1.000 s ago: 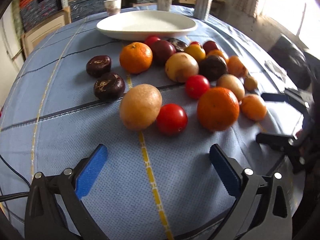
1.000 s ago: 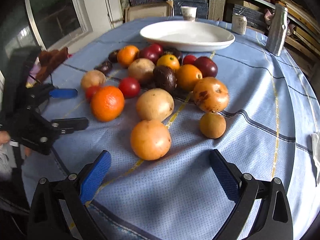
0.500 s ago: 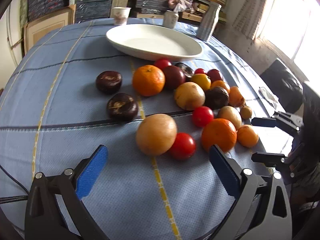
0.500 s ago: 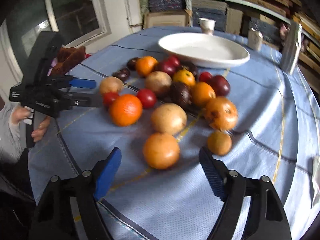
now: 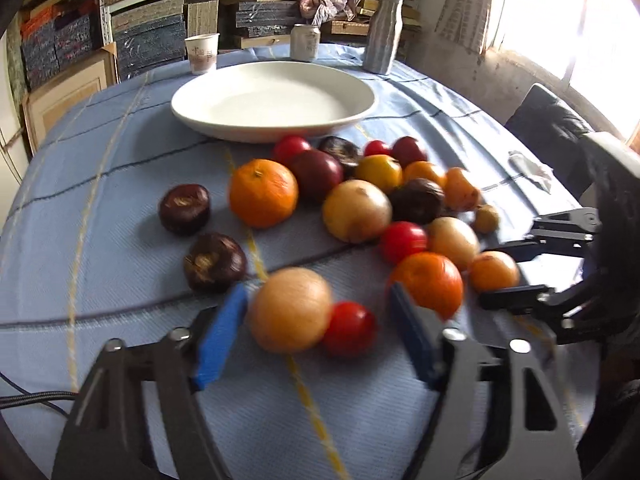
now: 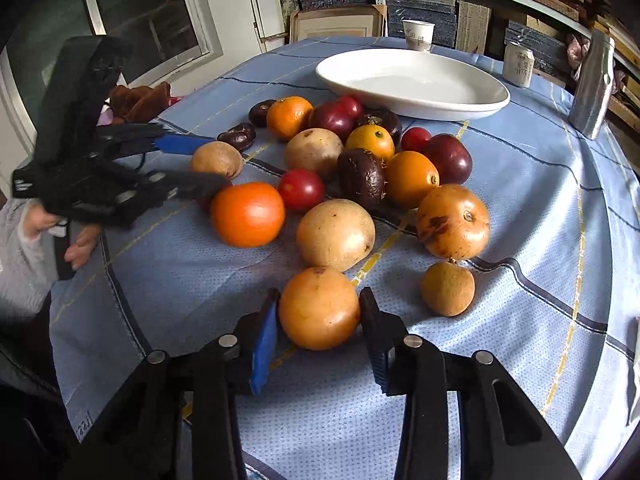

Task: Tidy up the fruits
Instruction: 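Reach the left gripper to the pale pear while the right gripper grasps an orange, then grasp the pale pear with the left gripper while the right gripper lifts the orange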

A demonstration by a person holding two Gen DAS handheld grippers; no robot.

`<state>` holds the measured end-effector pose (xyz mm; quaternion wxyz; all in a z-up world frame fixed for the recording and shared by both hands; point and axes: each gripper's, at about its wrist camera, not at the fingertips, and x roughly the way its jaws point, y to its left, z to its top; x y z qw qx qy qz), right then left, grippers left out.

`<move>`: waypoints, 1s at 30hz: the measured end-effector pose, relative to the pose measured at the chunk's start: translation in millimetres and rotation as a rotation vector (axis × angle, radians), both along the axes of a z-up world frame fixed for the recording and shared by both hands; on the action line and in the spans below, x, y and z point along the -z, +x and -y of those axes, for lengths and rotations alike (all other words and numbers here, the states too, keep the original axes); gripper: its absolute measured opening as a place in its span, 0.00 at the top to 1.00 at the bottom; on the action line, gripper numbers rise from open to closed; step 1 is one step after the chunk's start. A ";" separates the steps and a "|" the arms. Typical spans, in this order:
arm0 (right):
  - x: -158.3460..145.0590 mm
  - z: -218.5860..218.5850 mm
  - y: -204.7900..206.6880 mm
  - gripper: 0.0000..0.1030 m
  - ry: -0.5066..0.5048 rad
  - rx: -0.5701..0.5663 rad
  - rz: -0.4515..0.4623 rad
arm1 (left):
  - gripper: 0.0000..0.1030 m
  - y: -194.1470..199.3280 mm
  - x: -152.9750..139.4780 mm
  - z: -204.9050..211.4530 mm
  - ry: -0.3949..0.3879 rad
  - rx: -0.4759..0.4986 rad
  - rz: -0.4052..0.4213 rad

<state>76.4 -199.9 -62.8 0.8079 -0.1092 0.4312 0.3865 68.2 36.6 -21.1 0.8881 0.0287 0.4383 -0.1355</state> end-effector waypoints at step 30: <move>-0.1 3.6 -3.6 0.63 0.011 0.023 0.007 | 0.56 -31.3 12.3 -25.5 -0.135 -0.076 -0.047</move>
